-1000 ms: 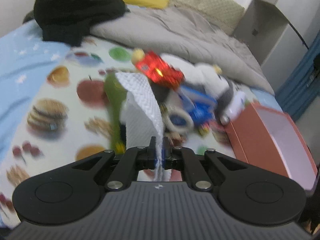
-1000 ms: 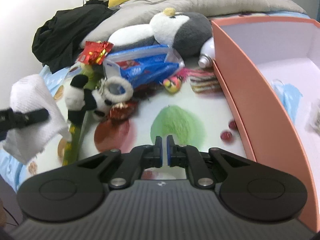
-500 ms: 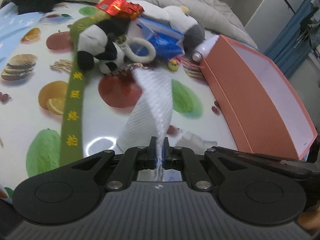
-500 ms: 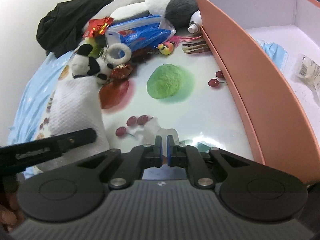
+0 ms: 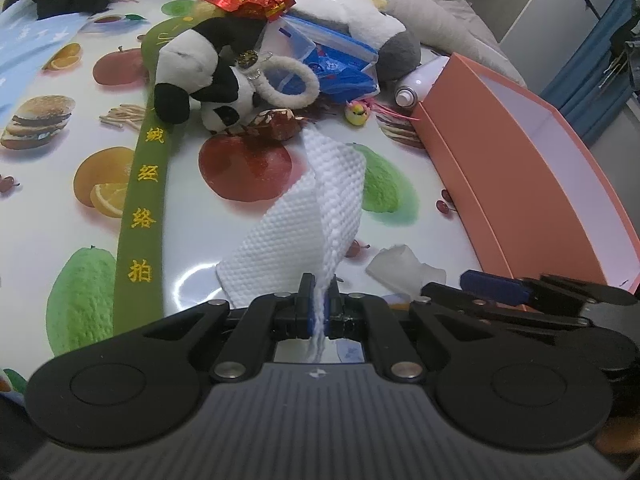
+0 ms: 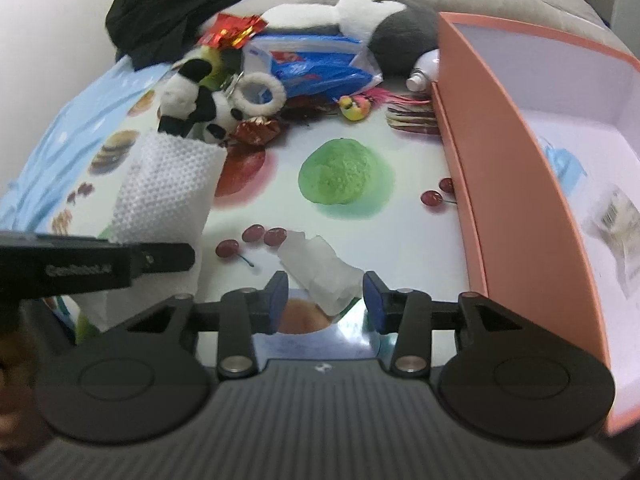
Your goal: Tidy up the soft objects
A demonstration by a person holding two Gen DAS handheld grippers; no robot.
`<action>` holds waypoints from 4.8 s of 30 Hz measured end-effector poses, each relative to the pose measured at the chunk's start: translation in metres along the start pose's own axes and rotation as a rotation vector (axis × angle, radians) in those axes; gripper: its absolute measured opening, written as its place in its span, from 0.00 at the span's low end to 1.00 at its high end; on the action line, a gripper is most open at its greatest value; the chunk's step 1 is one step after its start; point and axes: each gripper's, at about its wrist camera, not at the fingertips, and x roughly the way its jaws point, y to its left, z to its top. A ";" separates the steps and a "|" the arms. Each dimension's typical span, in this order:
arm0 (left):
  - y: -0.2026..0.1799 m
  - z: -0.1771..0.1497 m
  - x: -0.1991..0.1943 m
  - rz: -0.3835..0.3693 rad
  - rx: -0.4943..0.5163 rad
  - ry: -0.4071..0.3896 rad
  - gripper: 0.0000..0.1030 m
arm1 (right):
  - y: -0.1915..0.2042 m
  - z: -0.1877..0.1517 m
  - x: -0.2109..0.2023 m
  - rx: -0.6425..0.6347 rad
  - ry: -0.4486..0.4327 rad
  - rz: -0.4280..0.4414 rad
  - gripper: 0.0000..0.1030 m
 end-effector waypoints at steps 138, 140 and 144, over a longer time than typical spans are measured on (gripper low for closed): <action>-0.245 0.100 0.014 -0.343 0.393 0.010 0.89 | -0.161 -0.016 -0.133 0.475 -0.277 -0.203 0.71; -0.241 0.102 0.014 -0.364 0.373 0.016 0.89 | -0.153 -0.016 -0.129 0.449 -0.292 -0.162 0.71; -0.238 0.106 0.014 -0.398 0.349 0.028 0.89 | -0.132 -0.012 -0.121 0.391 -0.314 -0.054 0.70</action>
